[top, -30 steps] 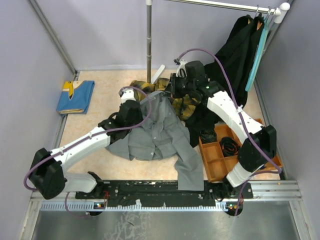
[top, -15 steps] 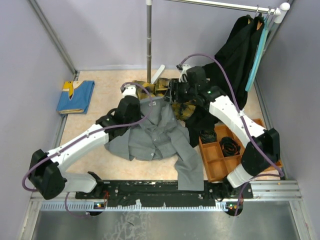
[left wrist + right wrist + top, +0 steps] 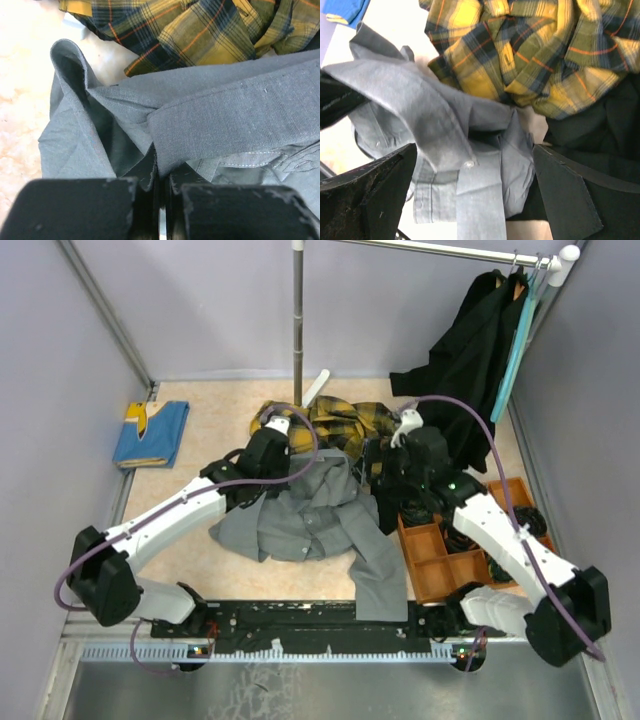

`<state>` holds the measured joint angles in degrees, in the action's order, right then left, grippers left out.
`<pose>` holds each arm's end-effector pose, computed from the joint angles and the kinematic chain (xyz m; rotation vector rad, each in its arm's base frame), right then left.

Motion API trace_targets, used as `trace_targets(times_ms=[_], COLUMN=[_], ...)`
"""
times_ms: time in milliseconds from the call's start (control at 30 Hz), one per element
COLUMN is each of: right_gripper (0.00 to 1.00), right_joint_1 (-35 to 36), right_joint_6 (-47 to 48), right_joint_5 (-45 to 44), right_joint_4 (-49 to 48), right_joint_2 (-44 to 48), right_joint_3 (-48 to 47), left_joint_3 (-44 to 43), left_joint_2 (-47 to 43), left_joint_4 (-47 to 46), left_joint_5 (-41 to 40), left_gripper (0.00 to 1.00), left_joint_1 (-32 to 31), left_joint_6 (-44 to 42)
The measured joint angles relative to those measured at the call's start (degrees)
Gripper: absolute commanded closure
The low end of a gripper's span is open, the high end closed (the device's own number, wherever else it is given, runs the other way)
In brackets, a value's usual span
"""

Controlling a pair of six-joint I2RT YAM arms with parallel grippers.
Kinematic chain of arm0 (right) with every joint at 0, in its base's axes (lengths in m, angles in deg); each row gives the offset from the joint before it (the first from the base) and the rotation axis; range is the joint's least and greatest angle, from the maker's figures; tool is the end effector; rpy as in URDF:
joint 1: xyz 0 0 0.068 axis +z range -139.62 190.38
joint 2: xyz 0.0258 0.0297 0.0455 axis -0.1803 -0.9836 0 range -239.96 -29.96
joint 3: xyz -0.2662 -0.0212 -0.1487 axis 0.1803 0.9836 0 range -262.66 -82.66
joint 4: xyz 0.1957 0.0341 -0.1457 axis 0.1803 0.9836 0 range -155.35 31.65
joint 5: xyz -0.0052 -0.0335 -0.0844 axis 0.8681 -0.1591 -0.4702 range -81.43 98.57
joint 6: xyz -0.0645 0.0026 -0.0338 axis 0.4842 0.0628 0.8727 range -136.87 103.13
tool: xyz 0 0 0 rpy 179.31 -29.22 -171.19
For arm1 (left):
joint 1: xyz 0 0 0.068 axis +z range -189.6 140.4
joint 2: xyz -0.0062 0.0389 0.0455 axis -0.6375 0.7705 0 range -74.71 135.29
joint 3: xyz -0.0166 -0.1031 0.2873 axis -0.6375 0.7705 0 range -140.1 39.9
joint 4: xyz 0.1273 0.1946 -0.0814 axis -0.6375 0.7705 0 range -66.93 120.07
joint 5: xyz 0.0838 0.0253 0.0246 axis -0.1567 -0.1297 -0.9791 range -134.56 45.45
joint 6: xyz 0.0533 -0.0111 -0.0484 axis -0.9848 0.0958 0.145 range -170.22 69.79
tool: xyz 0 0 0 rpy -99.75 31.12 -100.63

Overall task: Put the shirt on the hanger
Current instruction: Adjust the shirt at the center of the board.

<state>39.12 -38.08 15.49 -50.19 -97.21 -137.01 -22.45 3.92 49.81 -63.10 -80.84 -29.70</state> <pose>0.2243 0.1312 0.3324 -0.2160 2.1125 0.6539 0.2337 -0.1794 0.3093 0.2503 2.2675 -0.1887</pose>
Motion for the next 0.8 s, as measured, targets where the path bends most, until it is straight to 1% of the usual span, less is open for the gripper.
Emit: trace_targets(times_ms=[100, 233, 333, 400, 567, 600, 733, 767, 800], right_gripper=[0.01, 0.01, 0.05, 0.11, 0.31, 0.33, 0.38, 0.41, 0.47], right_joint_1=[0.0, 0.0, 0.3, 1.9, 7.5, 7.9, 8.0, 8.0, 8.0], right_joint_6=[-0.5, -2.2, -3.7, -4.5, -6.3, -6.6, -8.1, -8.4, -8.4], right_joint_5=[1.6, 4.4, 4.7, 2.4, -4.2, -5.0, -9.0, -9.6, -9.9], right_joint_4=[-2.3, -4.6, -7.1, -7.8, -11.4, -12.2, -14.4, -14.7, -14.9], right_joint_2=[5.2, 8.5, 10.0, 10.6, 10.1, 9.7, 4.7, 2.8, 1.6], right_joint_3=[5.8, 10.1, 12.6, 13.2, 13.2, 13.2, 12.1, 11.4, 10.9], left_joint_3=[0.0, -0.3, -1.0, -1.6, -1.7, -1.7, -1.8, -1.8, -1.9], left_joint_2=[0.4, 0.9, 1.8, 2.7, 3.6, 3.6, 3.6, 3.6, 3.6], left_joint_4=[0.8, 1.4, 1.8, 2.2, 2.8, 2.9, 3.0, 3.1, 3.2], left_joint_5=[1.2, 2.4, 3.2, 3.7, 4.5, 4.5, 4.7, 4.7, 4.7], left_gripper=[1.0, 1.0, 1.0, 1.0, 1.0, 1.0, 1.0, 1.0, 1.0], left_joint_1=[0.1, 0.1, 0.1, 0.2, 0.1, 0.1, 0.1, 0.1, 0.2], left_joint_6=[0.2, 0.4, 0.6, 0.8, 1.4, 1.5, 1.7, 1.7, 1.8])
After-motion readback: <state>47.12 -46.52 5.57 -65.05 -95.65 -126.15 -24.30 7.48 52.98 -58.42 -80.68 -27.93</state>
